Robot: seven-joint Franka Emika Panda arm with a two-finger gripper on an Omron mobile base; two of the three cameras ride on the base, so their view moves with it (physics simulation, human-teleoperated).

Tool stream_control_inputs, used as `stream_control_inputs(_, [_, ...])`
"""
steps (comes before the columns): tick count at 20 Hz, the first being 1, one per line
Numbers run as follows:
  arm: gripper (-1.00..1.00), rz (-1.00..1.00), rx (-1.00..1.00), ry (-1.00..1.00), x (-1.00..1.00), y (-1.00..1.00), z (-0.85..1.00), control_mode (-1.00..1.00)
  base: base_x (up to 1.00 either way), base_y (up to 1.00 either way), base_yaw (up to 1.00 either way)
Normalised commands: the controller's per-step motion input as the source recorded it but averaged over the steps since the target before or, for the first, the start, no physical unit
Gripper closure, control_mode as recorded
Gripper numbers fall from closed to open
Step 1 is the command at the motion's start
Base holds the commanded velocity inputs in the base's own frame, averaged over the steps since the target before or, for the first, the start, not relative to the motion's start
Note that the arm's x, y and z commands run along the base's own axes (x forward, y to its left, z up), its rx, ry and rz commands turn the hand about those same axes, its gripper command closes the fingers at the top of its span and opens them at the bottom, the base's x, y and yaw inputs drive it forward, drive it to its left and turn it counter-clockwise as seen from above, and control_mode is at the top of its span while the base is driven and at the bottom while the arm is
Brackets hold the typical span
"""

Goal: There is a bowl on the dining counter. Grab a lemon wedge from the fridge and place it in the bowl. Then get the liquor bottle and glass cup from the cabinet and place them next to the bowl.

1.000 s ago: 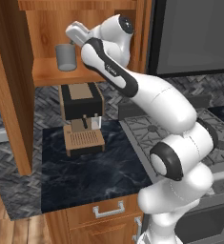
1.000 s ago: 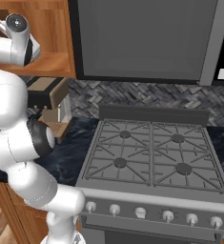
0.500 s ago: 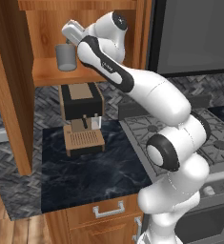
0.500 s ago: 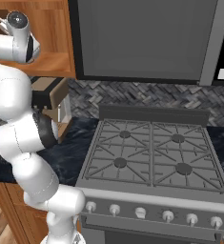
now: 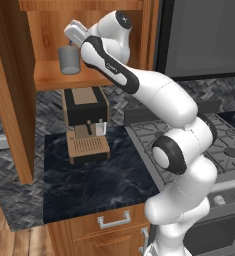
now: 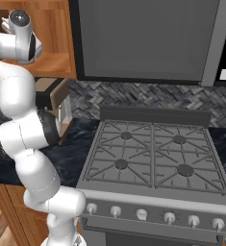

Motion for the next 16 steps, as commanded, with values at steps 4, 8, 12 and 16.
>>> stream_control_inputs(4, [-1.0,0.0,0.0,0.02,0.01,0.0,-0.11,-1.0,0.0,0.0,0.0])
stream_control_inputs(8, [-1.0,0.0,0.0,0.02,0.0,0.0,-0.13,-1.0,0.0,0.0,0.0])
stream_control_inputs(12, [-1.0,0.0,0.0,0.01,0.01,0.0,-0.11,-1.0,0.0,0.0,0.0])
stream_control_inputs(16, [-1.0,0.0,0.0,0.01,0.0,0.0,-0.1,-1.0,0.0,0.0,0.0])
